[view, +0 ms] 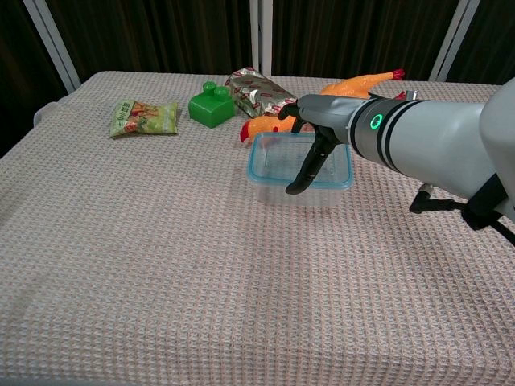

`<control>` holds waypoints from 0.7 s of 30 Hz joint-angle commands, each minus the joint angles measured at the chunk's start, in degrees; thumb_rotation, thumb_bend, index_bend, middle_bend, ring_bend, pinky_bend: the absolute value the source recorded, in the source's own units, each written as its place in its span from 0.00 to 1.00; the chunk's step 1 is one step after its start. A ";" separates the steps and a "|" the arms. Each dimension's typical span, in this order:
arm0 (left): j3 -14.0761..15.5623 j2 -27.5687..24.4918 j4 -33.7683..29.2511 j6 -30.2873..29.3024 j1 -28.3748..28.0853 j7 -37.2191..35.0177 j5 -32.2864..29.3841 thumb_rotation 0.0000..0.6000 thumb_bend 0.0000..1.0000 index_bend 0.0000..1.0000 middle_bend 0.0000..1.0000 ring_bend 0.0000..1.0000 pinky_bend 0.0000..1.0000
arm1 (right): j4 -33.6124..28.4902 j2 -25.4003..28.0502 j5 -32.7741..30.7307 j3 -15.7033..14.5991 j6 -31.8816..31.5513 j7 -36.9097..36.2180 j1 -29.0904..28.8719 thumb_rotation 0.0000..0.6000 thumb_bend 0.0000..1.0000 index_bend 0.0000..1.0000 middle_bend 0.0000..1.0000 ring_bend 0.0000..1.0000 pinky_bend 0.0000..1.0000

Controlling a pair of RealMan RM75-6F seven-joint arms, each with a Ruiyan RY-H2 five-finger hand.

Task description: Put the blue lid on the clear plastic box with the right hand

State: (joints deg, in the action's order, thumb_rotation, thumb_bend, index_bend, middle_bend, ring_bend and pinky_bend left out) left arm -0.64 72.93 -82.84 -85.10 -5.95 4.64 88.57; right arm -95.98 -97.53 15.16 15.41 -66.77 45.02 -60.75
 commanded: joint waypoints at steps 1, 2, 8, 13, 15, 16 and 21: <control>-0.01 0.01 -0.06 0.03 -0.03 0.09 0.00 1.00 0.03 0.05 0.01 0.00 0.00 | -0.16 0.16 0.27 0.06 0.23 -0.19 0.19 1.00 0.01 0.00 0.17 0.00 0.00; -0.05 0.02 -0.10 -0.01 -0.03 0.12 -0.03 1.00 0.03 0.05 0.01 0.00 0.00 | -0.38 0.36 0.51 0.07 0.35 -0.38 0.37 1.00 0.00 0.00 0.15 0.00 0.00; -0.13 -0.12 -0.45 -0.09 -0.09 0.45 -0.02 1.00 0.03 0.05 0.01 0.00 0.00 | -1.86 1.64 2.03 -0.13 0.80 -1.34 1.28 1.00 0.00 0.00 0.06 0.00 0.00; -0.17 -0.25 -0.93 -0.20 -0.12 0.87 0.05 1.00 0.03 0.05 0.01 0.00 0.00 | -3.59 3.12 2.98 -0.55 1.12 -1.60 1.85 1.00 0.00 0.00 0.02 0.00 0.00; -0.16 -0.35 -1.13 -0.27 -0.08 0.98 0.04 1.00 0.03 0.05 0.01 0.00 0.00 | -5.67 4.64 4.85 -0.94 1.19 -2.20 2.49 1.00 0.00 0.00 0.01 0.00 0.00; -0.14 -0.40 -1.20 -0.31 -0.04 1.01 0.04 1.00 0.03 0.05 0.01 0.00 0.00 | -7.00 5.50 6.38 -1.28 1.18 -2.66 2.94 1.00 0.00 0.00 0.01 0.00 0.00; -0.11 -0.60 -1.62 -0.56 0.17 1.32 -0.07 1.00 0.03 0.05 0.01 0.00 0.00 | -14.85 11.39 18.89 -5.42 1.85 -5.89 6.50 1.00 0.00 0.00 0.13 0.00 0.00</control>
State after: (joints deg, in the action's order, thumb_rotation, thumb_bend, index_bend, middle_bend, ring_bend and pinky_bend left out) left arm -0.75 72.34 -84.45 -85.65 -5.79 5.96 88.50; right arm -106.26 -89.82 27.40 12.68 -65.36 41.21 -56.58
